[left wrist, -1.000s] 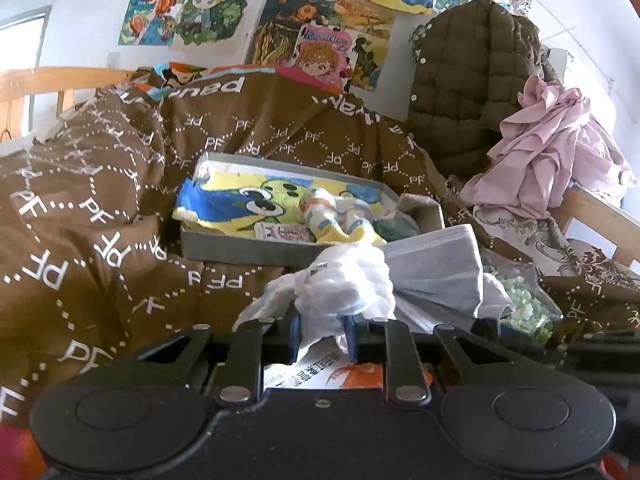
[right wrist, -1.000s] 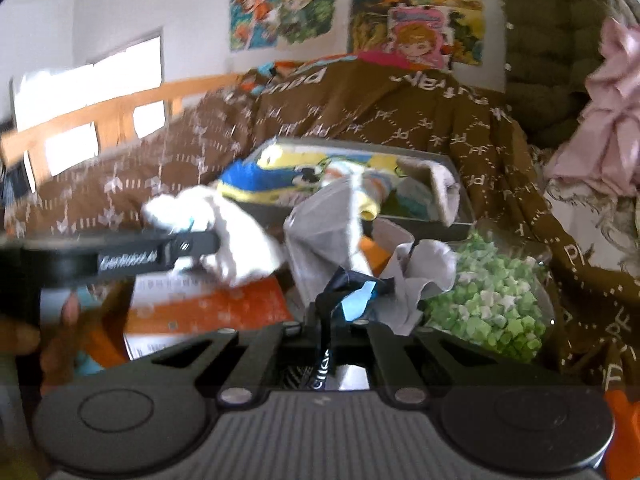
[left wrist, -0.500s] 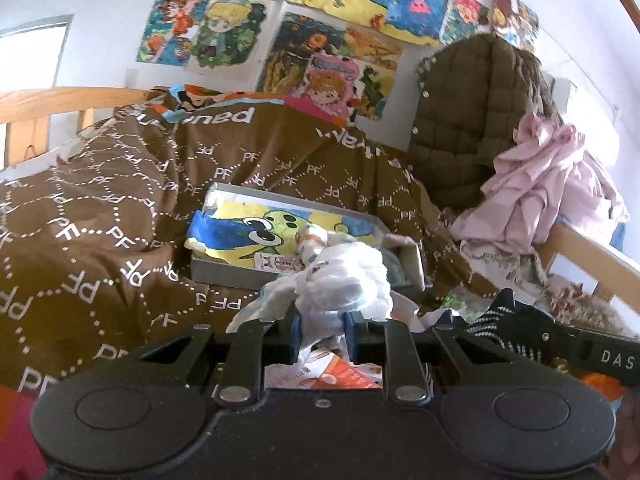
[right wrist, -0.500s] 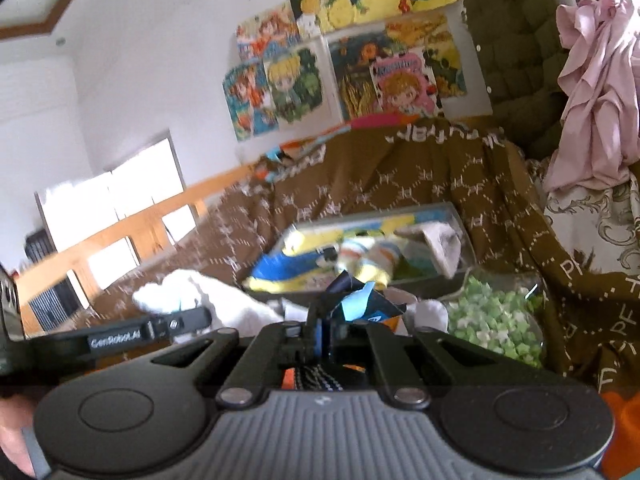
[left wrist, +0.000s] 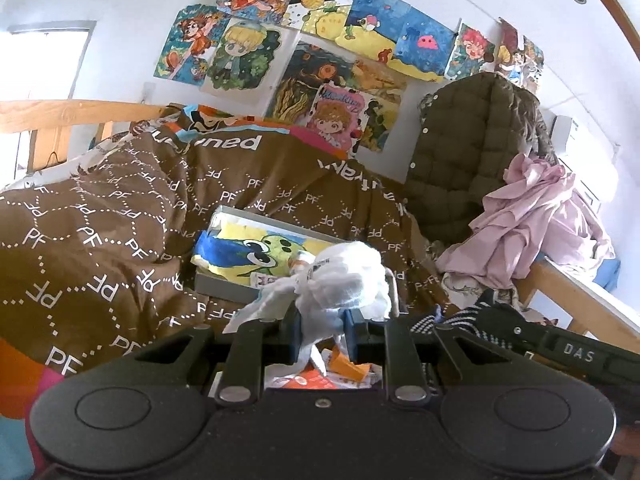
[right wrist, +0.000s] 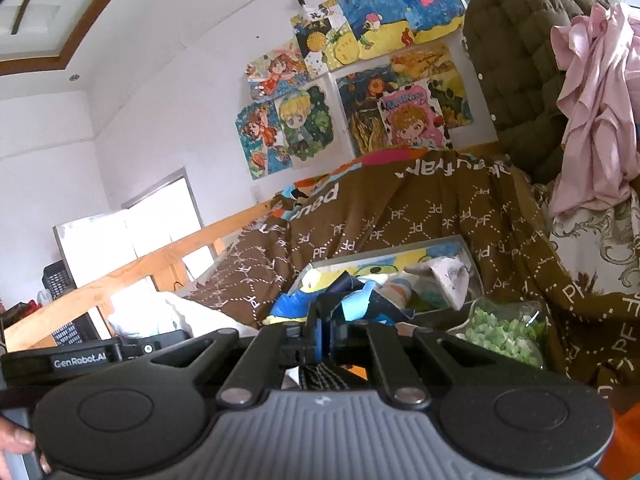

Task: Organize soft objects
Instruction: 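Lift and carry the white cloth with left gripper while right gripper carries the striped cloth to the tray, then open left gripper over the tray while right gripper releases the striped cloth there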

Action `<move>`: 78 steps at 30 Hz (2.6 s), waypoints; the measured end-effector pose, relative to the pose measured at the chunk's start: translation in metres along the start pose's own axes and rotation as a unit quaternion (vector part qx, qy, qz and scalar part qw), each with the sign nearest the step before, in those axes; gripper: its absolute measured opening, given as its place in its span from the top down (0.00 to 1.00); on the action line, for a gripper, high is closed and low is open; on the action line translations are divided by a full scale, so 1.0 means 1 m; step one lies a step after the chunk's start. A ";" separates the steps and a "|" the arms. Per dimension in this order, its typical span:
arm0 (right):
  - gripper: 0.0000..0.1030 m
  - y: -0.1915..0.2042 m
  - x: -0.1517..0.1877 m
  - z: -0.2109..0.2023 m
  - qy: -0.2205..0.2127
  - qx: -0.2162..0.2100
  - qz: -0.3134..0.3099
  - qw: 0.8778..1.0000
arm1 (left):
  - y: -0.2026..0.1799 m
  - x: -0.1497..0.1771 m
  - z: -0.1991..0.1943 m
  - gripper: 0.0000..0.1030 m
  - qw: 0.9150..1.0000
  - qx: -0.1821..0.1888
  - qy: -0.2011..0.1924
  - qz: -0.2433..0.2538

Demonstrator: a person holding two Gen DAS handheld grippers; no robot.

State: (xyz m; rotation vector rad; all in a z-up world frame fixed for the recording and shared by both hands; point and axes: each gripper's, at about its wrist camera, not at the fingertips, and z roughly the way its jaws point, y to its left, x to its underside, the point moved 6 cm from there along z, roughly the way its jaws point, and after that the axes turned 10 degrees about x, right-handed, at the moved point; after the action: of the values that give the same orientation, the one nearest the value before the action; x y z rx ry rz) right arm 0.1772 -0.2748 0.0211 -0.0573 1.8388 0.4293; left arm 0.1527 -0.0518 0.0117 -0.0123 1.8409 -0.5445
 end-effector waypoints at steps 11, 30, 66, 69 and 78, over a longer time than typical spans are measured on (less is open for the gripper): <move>0.96 0.010 -0.016 0.011 -0.024 -0.011 -0.021 0.999 | -0.005 -0.029 0.001 0.78 1.000 0.003 -0.016 0.006; 0.96 -0.004 -0.088 0.164 -0.085 -0.033 0.002 0.996 | 0.025 -0.087 0.146 0.78 0.997 -0.051 -0.003 0.052; 0.89 -0.125 -0.047 0.294 0.068 0.035 0.166 0.983 | 0.058 -0.032 0.332 0.77 0.986 -0.127 0.099 0.053; 0.86 -0.125 -0.044 0.296 0.076 0.044 0.163 0.983 | 0.057 -0.027 0.335 0.75 0.985 -0.123 0.109 0.051; 0.53 -0.125 -0.044 0.294 0.074 0.045 0.164 0.983 | 0.059 -0.019 0.334 0.69 0.984 -0.119 0.124 0.042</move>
State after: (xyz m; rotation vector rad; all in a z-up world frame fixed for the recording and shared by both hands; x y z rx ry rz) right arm 0.4921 -0.3049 -0.0431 0.2878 2.0191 0.5828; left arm 0.4765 -0.1137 -0.0713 -0.0276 2.1313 -0.2724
